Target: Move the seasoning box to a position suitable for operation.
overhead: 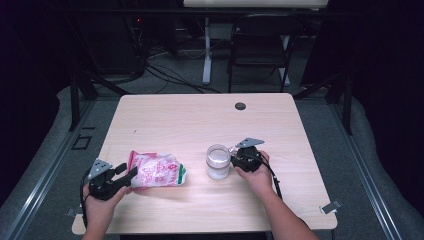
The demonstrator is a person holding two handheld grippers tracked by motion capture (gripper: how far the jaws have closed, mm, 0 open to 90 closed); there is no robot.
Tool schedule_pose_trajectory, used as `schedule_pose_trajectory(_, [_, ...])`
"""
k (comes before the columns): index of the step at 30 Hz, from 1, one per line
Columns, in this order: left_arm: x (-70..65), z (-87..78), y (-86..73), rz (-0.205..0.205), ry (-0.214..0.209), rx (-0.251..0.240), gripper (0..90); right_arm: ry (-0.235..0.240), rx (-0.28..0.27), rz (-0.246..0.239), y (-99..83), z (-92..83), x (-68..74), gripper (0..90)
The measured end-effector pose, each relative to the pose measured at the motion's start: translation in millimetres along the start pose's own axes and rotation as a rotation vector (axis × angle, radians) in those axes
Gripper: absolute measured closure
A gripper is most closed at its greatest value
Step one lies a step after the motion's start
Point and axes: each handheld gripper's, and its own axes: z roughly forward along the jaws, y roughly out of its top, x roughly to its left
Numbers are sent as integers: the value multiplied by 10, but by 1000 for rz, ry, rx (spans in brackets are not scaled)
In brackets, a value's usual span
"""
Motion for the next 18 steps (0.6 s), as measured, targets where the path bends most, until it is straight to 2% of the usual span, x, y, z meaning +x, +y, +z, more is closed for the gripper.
schedule_pose_trajectory(9, [21, -67, -22, -8, 12, -12, 518, 3, 3, 11, 22, 42, -14, 779])
schedule_pose_trajectory(14, [-9, -41, -7, 7, 3, -10, 518, 9, 4, 17, 11, 8, -26, 809])
schedule_pose_trajectory(18, [-55, 2, 21, 25, -7, -13, 518, -1, 12, -14, -4, -28, 18, 810])
